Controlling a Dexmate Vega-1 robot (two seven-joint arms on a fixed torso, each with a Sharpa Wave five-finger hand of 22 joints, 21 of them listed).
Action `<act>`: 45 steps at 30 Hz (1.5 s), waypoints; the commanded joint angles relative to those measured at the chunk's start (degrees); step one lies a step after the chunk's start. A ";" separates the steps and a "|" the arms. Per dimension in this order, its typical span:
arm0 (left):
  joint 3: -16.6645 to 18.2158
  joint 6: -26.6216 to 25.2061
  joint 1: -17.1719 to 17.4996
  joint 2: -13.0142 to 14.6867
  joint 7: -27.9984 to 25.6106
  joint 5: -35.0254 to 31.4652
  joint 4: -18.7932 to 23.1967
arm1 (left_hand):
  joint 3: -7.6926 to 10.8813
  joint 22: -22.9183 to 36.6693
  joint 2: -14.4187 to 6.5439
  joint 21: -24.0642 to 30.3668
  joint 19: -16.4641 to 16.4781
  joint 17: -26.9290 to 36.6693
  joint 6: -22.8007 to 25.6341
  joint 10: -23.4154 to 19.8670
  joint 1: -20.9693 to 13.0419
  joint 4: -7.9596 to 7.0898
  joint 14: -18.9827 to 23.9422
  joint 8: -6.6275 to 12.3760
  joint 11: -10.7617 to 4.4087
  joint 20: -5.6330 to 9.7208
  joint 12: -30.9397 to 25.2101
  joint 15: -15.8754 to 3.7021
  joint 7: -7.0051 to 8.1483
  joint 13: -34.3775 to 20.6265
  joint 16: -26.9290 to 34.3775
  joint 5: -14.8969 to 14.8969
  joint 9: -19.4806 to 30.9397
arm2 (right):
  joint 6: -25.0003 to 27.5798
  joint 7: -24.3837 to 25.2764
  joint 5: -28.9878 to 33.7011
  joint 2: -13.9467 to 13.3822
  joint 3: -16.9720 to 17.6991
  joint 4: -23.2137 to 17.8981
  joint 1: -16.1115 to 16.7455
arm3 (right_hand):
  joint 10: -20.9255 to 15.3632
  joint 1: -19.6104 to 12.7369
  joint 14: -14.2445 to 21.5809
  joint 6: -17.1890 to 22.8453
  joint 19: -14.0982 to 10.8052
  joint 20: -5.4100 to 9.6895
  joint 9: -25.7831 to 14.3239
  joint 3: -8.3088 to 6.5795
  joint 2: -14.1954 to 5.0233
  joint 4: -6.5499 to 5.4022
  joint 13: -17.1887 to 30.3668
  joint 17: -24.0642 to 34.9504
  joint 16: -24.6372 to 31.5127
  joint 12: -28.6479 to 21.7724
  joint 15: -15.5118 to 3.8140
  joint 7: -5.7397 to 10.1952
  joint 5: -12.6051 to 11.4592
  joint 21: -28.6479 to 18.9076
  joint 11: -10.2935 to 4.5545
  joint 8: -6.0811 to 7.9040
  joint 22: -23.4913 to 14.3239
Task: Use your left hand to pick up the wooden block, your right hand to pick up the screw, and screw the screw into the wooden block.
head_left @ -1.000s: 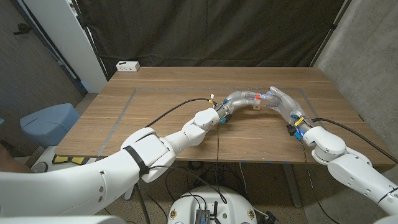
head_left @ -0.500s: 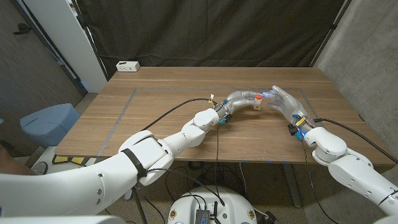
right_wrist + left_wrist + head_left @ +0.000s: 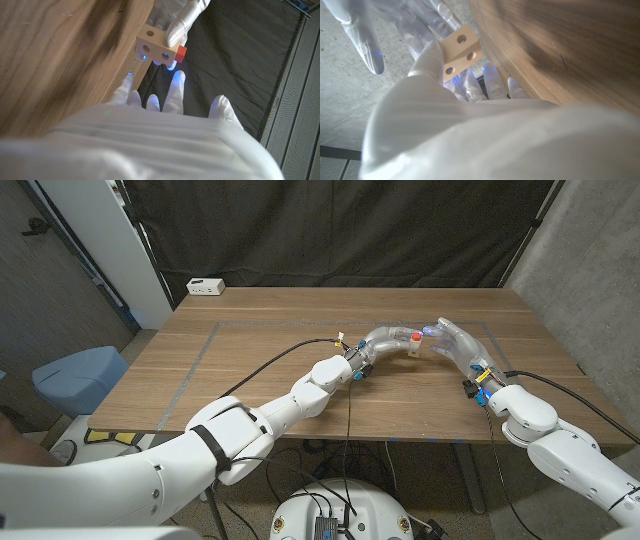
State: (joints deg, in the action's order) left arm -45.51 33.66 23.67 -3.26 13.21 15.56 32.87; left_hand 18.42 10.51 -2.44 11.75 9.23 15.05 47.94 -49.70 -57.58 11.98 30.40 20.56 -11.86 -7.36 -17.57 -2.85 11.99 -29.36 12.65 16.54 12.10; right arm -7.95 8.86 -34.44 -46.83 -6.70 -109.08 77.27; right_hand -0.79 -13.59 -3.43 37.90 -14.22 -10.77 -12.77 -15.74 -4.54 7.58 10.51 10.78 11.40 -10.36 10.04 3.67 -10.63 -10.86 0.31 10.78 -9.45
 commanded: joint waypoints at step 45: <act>-0.18 -0.36 -0.56 -0.53 0.17 -0.09 -1.03 | 3.32 0.14 -3.50 0.30 0.29 0.09 5.47 -1.22 2.85 -3.12 0.56 0.29 -0.49 -0.22 -3.89 -4.39 -3.49 -5.71 0.14 0.27 0.27 | 0.62 -2.40 -1.78 -0.78 -1.54 1.47 -1.51 | -0.11 0.96 -0.60 4.41 0.64 -0.59 0.35 0.55 0.46 -0.21 0.12 0.24 -0.09 -0.86 0.24 -1.30 -0.65 0.13 -0.42 2.00 -0.28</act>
State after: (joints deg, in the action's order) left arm -45.64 33.45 23.03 -4.03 13.24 15.51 31.25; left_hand 18.42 10.51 -2.44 11.75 9.23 15.05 47.95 -49.70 -57.58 11.98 30.49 20.57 -11.85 -7.36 -17.57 -2.76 12.00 -29.36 12.65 16.52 12.14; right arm -7.39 5.95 -36.19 -47.57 -8.32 -107.38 75.42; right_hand -0.31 -13.05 -4.32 41.70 -13.61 -11.37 -12.23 -15.51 -4.00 7.34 10.51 10.78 10.96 -10.64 10.12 2.44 -11.04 -10.57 0.00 12.37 -9.45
